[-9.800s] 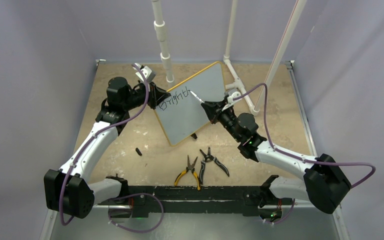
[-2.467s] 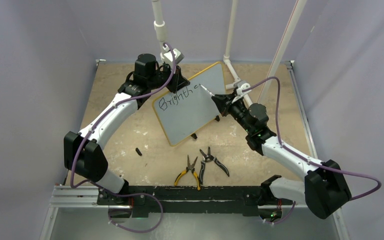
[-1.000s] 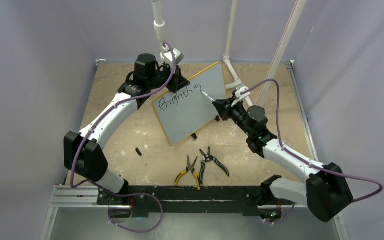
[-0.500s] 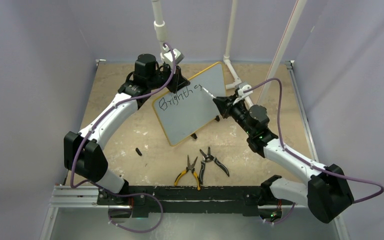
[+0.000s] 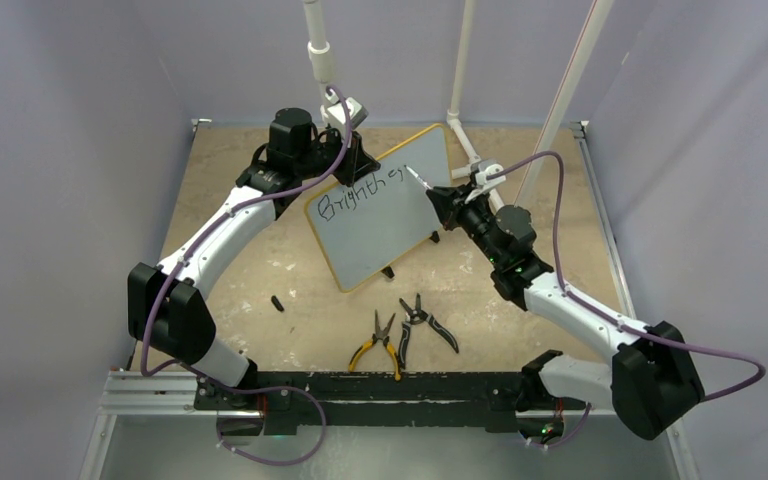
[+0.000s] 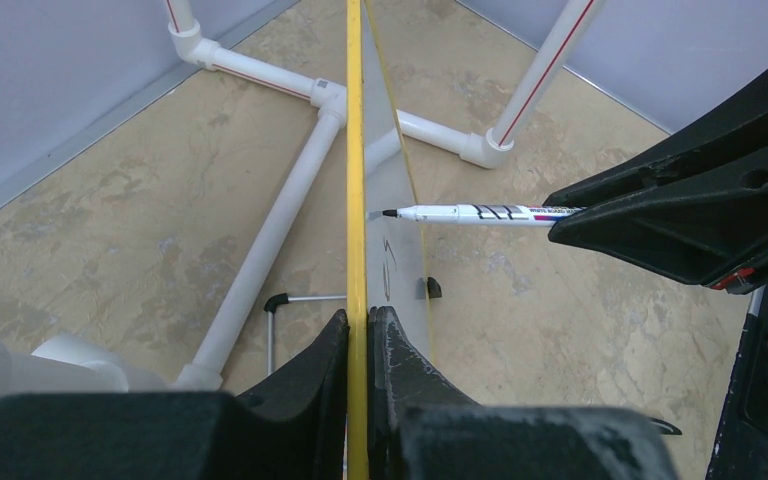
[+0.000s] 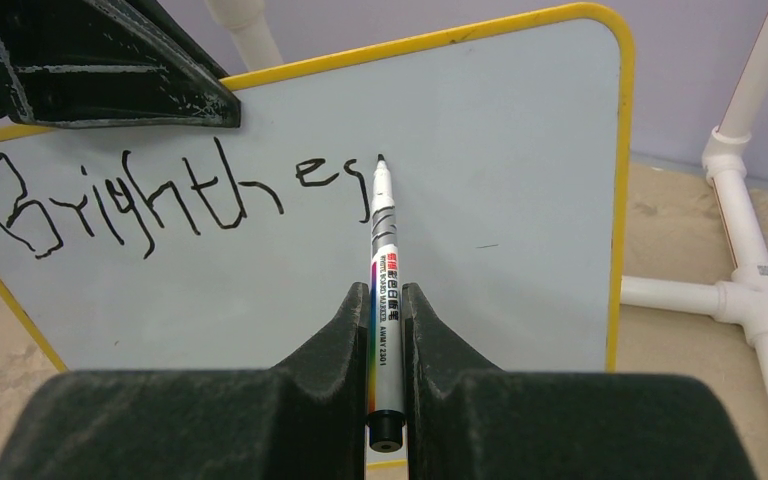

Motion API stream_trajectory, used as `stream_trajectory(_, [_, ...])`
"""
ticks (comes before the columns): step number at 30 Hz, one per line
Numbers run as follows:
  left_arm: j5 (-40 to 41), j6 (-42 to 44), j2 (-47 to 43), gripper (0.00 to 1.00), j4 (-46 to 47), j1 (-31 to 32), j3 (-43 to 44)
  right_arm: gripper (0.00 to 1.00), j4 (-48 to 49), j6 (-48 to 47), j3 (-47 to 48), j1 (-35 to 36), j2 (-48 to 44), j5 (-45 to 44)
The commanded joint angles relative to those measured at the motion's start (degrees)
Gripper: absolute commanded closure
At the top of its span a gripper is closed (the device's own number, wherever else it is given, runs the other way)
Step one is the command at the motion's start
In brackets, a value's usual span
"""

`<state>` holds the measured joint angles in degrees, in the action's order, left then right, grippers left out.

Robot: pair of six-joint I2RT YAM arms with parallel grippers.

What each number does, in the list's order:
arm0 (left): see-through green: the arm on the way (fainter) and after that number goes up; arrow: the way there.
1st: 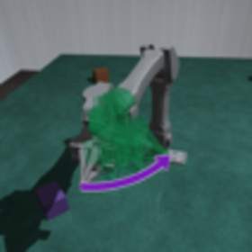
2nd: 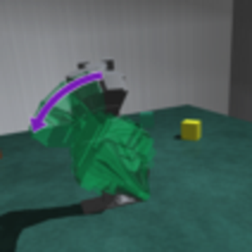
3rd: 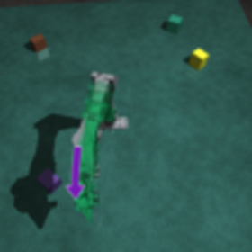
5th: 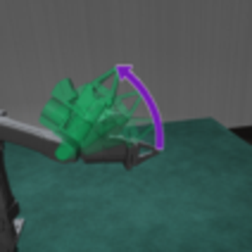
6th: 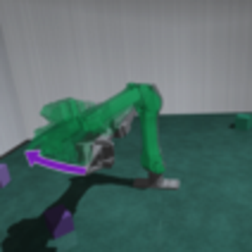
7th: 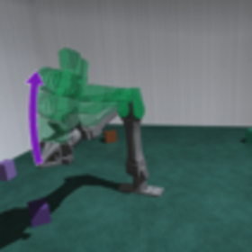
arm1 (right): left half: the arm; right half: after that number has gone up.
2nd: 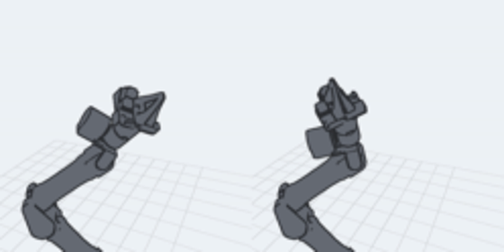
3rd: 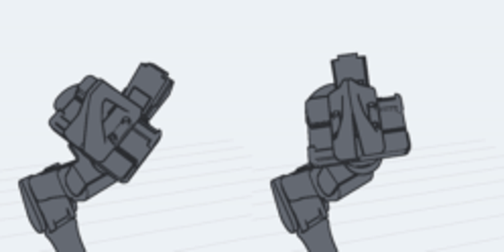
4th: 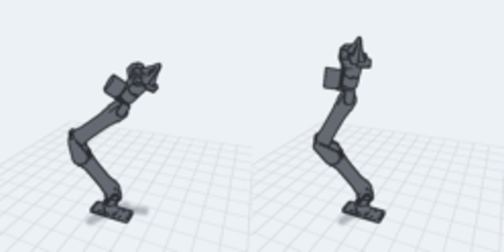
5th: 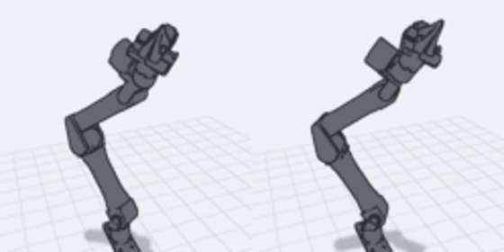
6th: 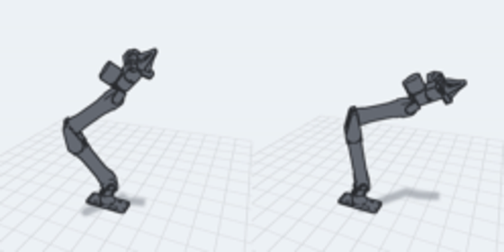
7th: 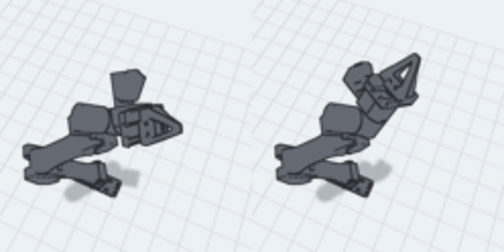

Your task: Write a sentence on the whiteboard

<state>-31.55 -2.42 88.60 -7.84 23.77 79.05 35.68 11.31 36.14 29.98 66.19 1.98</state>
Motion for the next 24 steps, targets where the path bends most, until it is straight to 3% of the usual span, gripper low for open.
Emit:
stream_trajectory(1, [-0.6,1.0,-1.1,1.0,2.4,0.0,-0.4,1.0,2.6,-0.4,3.0,0.1,0.7,-1.4])
stream_trajectory(24, [-0.8,0.9,-1.1,1.0,2.6,0.1,-0.3,1.0,1.0,-1.2,-0.2,0.2,-0.4,-0.1])
